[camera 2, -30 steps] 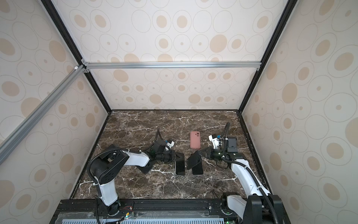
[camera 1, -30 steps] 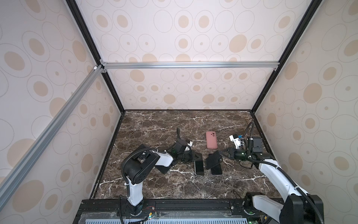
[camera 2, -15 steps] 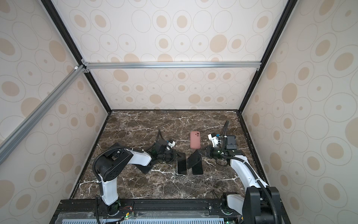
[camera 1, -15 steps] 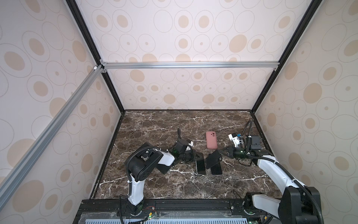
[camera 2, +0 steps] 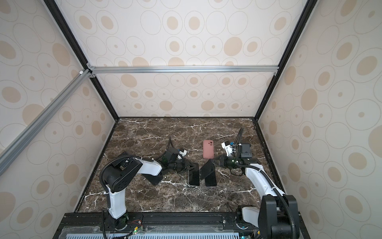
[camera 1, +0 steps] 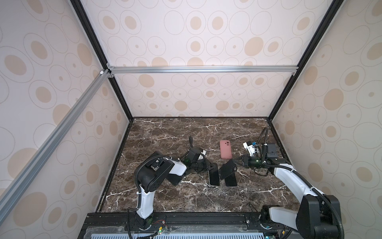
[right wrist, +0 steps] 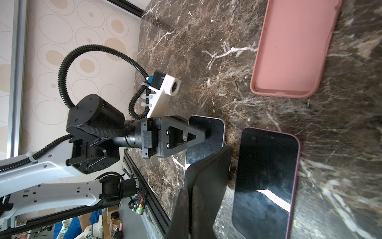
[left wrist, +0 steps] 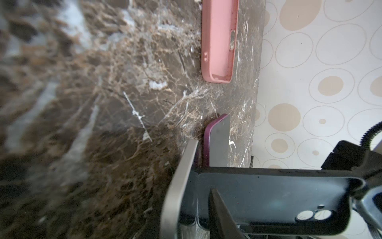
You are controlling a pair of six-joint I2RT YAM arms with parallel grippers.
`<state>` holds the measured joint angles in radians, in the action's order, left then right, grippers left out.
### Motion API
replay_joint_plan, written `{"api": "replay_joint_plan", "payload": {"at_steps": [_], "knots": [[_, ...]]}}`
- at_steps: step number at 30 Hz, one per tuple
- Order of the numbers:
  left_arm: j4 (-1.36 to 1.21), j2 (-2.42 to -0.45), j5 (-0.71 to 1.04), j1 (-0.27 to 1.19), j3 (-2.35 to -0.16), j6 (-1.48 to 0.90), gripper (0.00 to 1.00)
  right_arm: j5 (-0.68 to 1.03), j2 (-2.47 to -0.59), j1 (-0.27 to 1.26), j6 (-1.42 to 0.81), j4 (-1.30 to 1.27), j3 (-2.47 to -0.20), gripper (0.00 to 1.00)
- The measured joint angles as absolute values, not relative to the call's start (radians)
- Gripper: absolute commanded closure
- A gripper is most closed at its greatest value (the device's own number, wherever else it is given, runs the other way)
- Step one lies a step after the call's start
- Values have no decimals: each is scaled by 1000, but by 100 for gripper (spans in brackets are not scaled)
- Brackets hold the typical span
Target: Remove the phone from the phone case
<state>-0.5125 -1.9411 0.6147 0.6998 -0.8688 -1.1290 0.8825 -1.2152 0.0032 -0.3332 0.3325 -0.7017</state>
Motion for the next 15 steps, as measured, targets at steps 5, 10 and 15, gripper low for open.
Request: {"api": "replay_joint_plan", "payload": {"at_steps": [5,10,15], "knots": [[-487,-1941,595,696,-871,-1124,62,882,-1216,3,-330,333,-702,100],[-484,-1932,568,690,-869,-1124,54,882,-1216,3,-327,333,-702,100],[-450,-1905,523,685,-861,-1110,52,883,-1216,3,-326,338,-705,100]]}}
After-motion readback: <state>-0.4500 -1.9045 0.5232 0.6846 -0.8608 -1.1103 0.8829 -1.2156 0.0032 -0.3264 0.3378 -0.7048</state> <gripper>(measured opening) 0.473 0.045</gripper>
